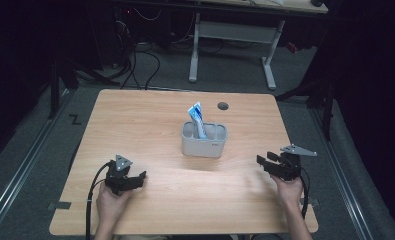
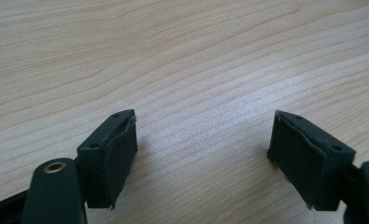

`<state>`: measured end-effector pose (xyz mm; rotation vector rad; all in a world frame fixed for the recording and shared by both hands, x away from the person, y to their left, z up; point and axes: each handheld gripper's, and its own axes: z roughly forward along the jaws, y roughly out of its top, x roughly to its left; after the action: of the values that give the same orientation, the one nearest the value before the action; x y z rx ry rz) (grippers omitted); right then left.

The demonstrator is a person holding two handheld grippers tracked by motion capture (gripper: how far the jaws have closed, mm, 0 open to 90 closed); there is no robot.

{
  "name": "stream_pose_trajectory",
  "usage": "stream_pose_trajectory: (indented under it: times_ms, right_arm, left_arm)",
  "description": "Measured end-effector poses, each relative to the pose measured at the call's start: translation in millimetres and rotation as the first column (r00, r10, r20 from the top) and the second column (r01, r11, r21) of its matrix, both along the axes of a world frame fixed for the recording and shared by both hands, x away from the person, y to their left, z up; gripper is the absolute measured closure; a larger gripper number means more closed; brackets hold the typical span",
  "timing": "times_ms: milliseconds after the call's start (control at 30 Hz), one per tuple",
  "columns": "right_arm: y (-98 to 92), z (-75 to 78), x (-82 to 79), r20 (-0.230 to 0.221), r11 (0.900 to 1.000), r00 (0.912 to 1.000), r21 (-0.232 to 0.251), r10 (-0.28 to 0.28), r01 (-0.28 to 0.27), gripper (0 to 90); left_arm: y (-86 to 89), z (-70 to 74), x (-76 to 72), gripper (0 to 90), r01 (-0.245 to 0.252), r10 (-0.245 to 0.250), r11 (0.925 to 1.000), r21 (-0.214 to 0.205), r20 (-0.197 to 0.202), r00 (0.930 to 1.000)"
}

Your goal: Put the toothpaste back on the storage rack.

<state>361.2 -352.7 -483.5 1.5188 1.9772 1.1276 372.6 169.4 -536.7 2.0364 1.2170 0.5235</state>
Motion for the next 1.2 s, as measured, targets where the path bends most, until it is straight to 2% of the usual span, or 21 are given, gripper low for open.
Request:
stream_pose_trajectory:
  times_ms: [533, 633, 1000, 1200]
  right_arm:
    - [10.8, -15.6, 9.7, -0.027, 0.9958, 0.9996, -0.092, 0.003, -0.005, 43.3]
    - [13.7, -23.5, 15.7, -0.043, 0.9911, 0.9991, -0.133, 0.0, -0.006, 43.3]
    - [18.3, -39.8, 17.1, -0.055, 0.9842, 0.9985, -0.177, -0.007, -0.003, 43.3]
    - [22.3, -43.2, 16.9, -0.055, 0.9793, 0.9985, -0.202, 0.002, -0.014, 42.7]
  left_arm:
    - [0.1, 0.1, 0.0, 23.7, 0.001, -0.001, 1.0, 0.001, -0.001, 1.0]
    - [0.0, 0.0, 0.0, 23.7, 0.0, 0.0, 1.0, 0.0, 0.0, 1.0]
    - [0.0, 0.0, 0.0, 23.7, -0.001, 0.001, 1.0, 0.0, 0.0, 1.0]
    - [0.0, 0.0, 0.0, 23.7, -0.001, 0.001, 1.0, 0.0, 0.0, 1.0]
